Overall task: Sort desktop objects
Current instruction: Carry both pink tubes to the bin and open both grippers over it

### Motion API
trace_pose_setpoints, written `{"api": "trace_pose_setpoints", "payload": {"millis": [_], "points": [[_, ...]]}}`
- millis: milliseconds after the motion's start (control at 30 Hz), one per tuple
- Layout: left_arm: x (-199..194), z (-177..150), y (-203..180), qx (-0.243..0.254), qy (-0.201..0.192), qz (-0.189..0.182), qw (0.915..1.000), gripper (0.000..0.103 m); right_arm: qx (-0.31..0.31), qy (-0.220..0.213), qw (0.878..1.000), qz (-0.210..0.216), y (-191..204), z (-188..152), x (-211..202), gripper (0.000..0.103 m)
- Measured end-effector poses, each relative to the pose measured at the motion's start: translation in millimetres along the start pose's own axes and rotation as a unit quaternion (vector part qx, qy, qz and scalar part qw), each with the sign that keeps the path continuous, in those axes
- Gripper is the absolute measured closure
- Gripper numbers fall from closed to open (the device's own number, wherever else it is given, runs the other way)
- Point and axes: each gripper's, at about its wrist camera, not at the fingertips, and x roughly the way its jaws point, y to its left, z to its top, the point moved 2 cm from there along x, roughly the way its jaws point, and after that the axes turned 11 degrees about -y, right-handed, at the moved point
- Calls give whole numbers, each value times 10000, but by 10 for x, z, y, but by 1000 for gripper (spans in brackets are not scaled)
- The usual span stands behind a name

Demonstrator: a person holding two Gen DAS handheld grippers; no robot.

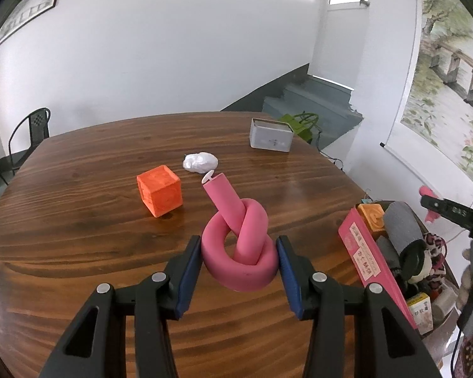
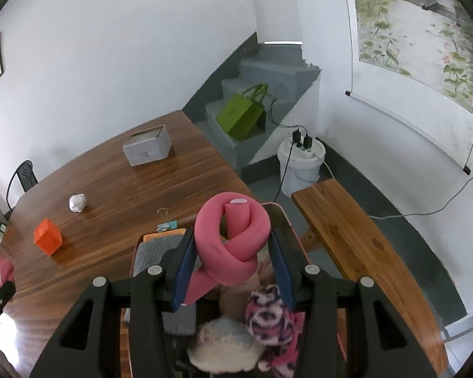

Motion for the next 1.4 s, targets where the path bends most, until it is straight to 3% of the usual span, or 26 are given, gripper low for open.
{"api": "trace_pose_setpoints", "payload": {"millis": [133,233,567,767,1200,1400], "points": [[22,-20,-10,11,40,-41,10000,54,71,96,9999,8,-36,4,75,49],[14,-35,-67,40,65,-111,9999,54,77,98,9999,26,-34,-24,66,38],[-39,-76,-314,187,113,-378,9990,54,272,-388,9988,113,-120,-32,-322,36],[-83,-85,-668,322,215,-810,9960,54,508,-651,9965,111,-309,-77,-615,31],[-73,-208,-1881,987,493,-1940,9748,54,708,-964,9928,-29,-720,-221,-1024,30],[19,-265,-2302,1194,626,-2208,9660,54,844,-943,9919,-69,-890,-284,-1056,30]]}}
